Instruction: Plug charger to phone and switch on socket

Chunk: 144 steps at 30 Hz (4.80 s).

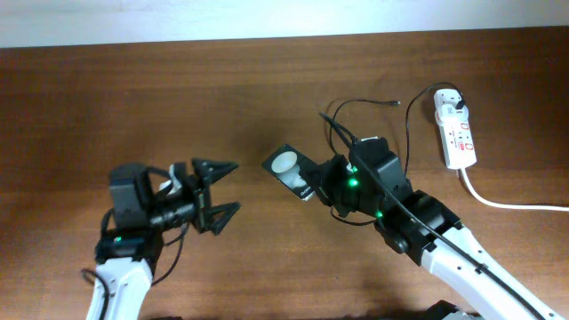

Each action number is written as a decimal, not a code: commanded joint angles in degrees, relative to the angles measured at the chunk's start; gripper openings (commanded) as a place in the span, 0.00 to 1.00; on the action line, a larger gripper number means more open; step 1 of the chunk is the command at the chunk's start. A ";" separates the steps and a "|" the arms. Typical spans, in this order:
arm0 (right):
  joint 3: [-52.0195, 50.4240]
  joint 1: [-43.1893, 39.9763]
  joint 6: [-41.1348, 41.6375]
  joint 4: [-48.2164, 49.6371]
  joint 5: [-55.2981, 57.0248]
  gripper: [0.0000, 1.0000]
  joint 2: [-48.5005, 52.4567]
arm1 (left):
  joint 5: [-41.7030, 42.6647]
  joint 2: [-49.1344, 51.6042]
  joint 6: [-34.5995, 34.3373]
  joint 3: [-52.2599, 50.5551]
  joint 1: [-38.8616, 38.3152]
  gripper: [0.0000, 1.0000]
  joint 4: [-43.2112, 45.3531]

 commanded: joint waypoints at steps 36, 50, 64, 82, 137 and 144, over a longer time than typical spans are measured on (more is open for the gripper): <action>1.31 9.70 27.69 13.57 -4.37 0.04 6.69 | -10.58 4.92 -22.29 0.02 -12.07 0.39 17.99; 1.31 9.68 27.65 13.46 -4.63 0.16 6.69 | -10.64 4.92 -22.27 0.02 -12.07 0.00 17.97; 1.31 9.57 1.40 -4.96 7.96 0.64 6.69 | -30.47 4.94 25.79 0.04 -12.04 0.00 17.99; 1.31 9.60 -5.49 -35.52 26.99 0.99 6.69 | 5.14 36.79 46.01 15.91 -12.04 0.00 4.28; 42.03 -24.11 -18.86 -7.50 26.73 0.99 54.51 | 15.34 36.79 55.45 15.89 -12.04 0.00 -8.22; 42.03 -24.13 -18.84 -2.49 26.73 0.84 61.88 | 15.34 36.79 55.45 15.89 -12.04 0.00 -8.22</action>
